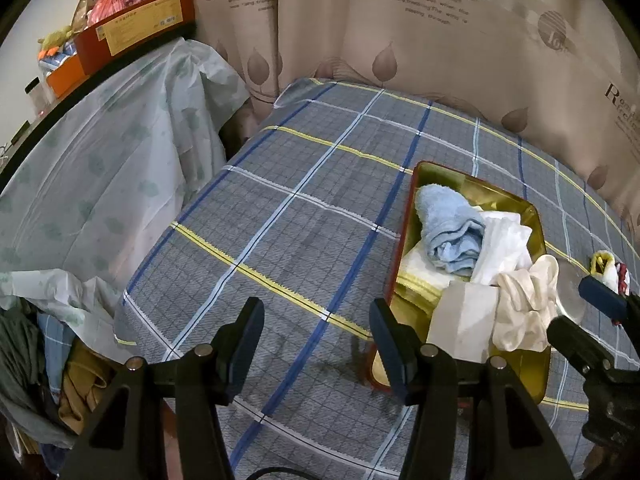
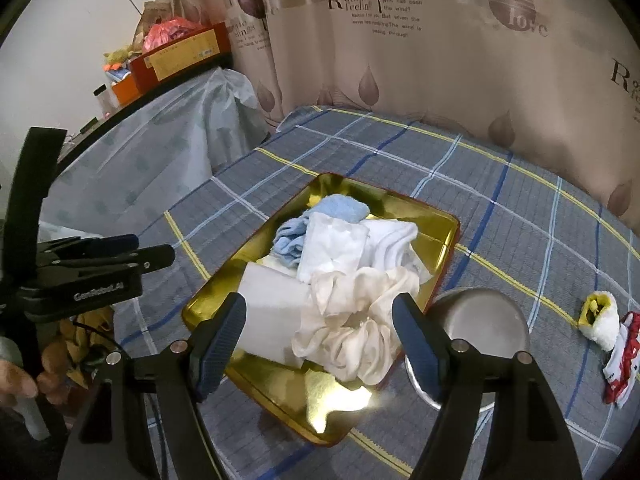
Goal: Organize soft objects
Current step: 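Move the right gripper to the white-and-red star cloth and grasp it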
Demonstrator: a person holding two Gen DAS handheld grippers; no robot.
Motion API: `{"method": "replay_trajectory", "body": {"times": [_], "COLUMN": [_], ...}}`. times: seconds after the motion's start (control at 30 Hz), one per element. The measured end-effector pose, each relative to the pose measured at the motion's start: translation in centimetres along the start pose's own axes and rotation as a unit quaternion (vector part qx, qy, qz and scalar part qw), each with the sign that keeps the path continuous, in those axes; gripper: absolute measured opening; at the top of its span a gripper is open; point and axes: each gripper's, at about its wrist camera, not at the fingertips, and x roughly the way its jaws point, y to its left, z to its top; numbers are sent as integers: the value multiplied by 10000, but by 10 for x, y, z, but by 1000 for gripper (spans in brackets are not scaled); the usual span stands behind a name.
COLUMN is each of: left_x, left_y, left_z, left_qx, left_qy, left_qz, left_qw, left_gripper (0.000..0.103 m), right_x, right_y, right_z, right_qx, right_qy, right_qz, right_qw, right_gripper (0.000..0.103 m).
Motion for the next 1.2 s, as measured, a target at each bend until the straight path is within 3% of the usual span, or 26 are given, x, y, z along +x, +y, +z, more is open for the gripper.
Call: {"method": "replay_trajectory", "body": {"times": [0.27, 0.6, 1.0, 1.2], "left_x": [1, 2, 6, 6], "left_y": [-5, -15, -20, -25], "left_z": [-1, -4, -4, -5], "left_qx": [88, 225, 277, 342], "left_qy": [23, 36, 91, -69], "left_qz": [25, 45, -40, -54], "left_qw": [10000, 9997, 9996, 9994], "left_gripper": [56, 56, 56, 56], "right_x": [-14, -46, -80, -78], "right_y": [-20, -103, -231, -278], "right_z": [-18, -46, -96, -115], "right_qx": [141, 901, 1796, 2109], "right_qy": [-28, -152, -52, 43], "right_qz": [-154, -763, -1994, -2350], "right_qw": [9998, 9929, 9633, 9488], "right_gripper": [73, 73, 73, 73]}}
